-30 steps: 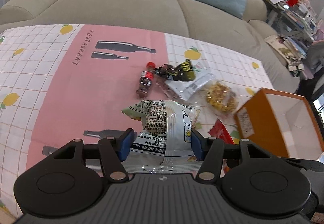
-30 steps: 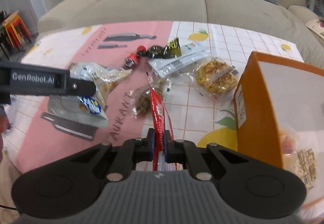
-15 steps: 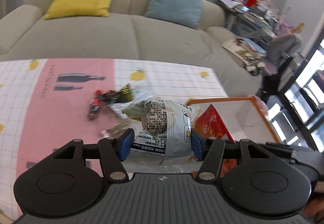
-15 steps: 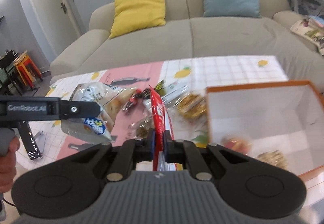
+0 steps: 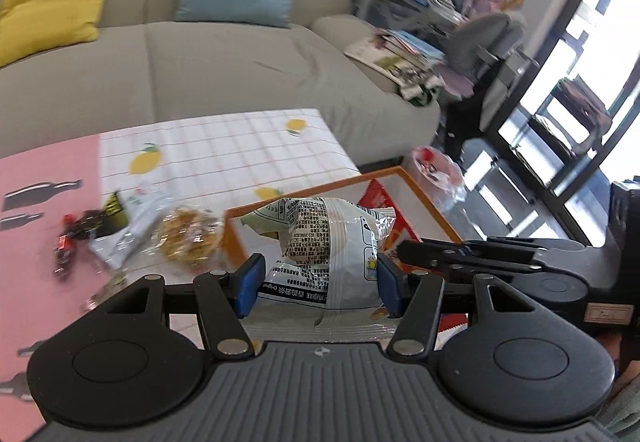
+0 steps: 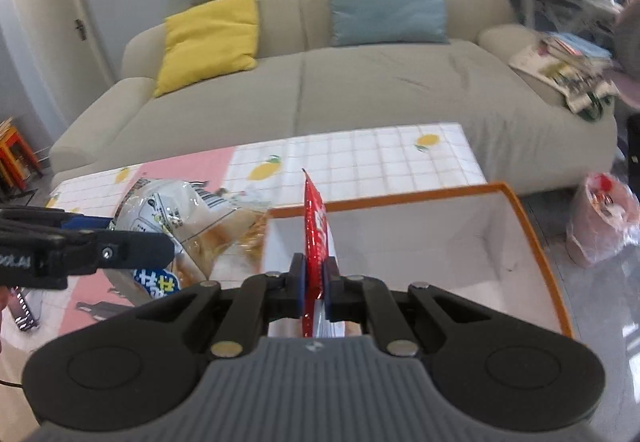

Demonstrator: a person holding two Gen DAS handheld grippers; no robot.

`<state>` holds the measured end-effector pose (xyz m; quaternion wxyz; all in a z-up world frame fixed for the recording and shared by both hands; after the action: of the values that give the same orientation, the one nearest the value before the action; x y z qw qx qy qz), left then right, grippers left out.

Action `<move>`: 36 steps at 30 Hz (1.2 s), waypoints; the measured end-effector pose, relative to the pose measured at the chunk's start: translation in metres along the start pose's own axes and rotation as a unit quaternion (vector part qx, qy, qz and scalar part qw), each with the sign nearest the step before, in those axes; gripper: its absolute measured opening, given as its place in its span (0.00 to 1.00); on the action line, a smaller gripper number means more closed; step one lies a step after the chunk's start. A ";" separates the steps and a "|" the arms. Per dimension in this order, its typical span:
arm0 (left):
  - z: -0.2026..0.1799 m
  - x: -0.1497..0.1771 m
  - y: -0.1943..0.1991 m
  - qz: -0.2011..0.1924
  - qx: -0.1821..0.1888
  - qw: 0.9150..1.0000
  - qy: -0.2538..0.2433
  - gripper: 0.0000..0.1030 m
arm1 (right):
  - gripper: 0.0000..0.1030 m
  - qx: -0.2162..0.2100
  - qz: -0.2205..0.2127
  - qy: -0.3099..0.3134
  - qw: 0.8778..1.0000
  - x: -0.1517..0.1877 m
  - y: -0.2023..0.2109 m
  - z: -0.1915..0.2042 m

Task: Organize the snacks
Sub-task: 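Carry both packets into the orange box and open both tools to release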

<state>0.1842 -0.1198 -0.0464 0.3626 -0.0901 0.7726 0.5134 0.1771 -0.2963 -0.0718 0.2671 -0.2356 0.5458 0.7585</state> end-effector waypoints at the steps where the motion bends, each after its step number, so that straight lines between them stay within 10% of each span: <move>1: -0.003 -0.003 -0.007 0.005 0.003 1.000 -0.002 0.65 | 0.05 0.006 0.003 -0.002 1.000 -0.001 -0.003 -0.006; 20: -0.024 -0.009 -0.133 0.135 -0.013 0.987 -0.086 0.65 | 0.05 0.038 0.134 -0.067 0.988 0.011 -0.102 -0.089; 36: -0.007 0.000 -0.165 0.166 -0.026 0.982 -0.087 0.73 | 0.10 0.039 0.178 -0.061 0.981 0.019 -0.136 -0.092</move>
<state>0.2654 -0.2015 -0.1653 0.3359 0.0751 0.7289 0.5918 0.2596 -0.3461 -0.2066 0.1696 -0.0776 0.5908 0.7849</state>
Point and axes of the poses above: each gripper's, at about its wrist camera, not at the fingertips, and y roughly against the way its jaws point, z to its left, x to its underside, the point moved 3 cm from there along -y, roughly the way its jaws point, and after that the axes turned 7 degrees about -y, right-handed, at the moved point
